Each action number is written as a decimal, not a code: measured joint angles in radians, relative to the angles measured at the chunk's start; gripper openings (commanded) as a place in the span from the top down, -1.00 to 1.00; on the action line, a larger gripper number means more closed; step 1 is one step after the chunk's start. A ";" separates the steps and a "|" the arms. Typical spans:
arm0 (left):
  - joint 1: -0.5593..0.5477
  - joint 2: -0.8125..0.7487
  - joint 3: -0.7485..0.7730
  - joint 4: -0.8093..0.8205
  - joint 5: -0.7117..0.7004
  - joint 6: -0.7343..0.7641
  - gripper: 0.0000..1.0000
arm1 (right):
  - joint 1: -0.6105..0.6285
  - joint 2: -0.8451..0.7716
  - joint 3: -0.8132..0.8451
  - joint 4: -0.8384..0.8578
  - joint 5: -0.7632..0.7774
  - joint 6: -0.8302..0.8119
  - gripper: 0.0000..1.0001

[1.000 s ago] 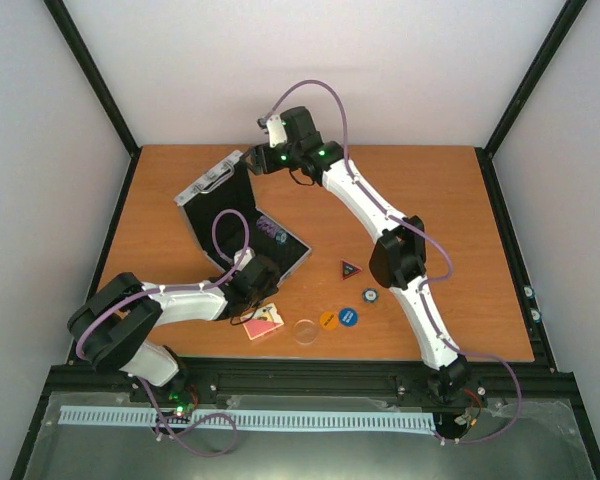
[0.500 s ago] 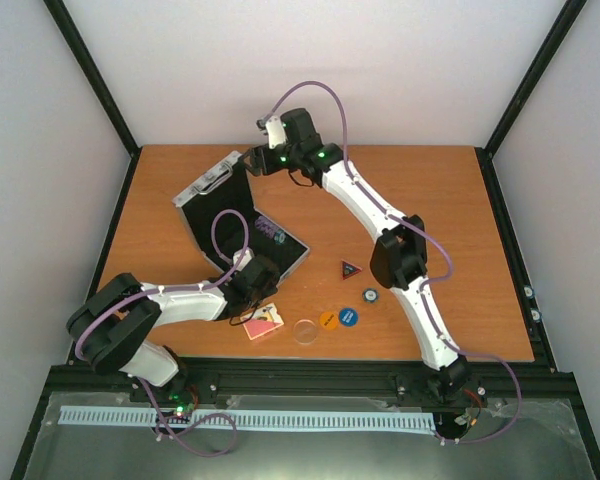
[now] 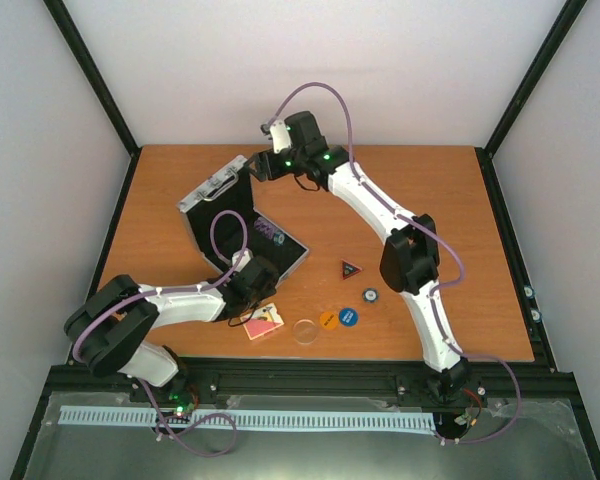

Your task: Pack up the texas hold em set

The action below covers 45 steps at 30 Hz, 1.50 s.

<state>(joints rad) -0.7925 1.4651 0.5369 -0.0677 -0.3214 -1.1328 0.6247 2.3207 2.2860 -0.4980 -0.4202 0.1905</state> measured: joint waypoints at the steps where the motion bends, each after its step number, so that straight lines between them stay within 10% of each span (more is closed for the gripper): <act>1: 0.000 0.000 0.000 0.000 0.000 0.000 0.98 | 0.000 -0.006 -0.008 0.000 0.003 -0.003 -0.44; 26: -0.001 -0.011 0.028 -0.089 0.001 0.011 0.98 | -0.015 -0.194 -0.295 -0.016 0.121 -0.037 -0.44; 45: -0.001 -0.041 0.040 -0.180 -0.001 0.038 0.98 | -0.004 0.077 0.151 -0.048 -0.014 -0.032 -0.43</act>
<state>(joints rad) -0.7937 1.4242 0.5774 -0.2481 -0.3222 -1.0950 0.6209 2.3974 2.4367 -0.5465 -0.4347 0.1581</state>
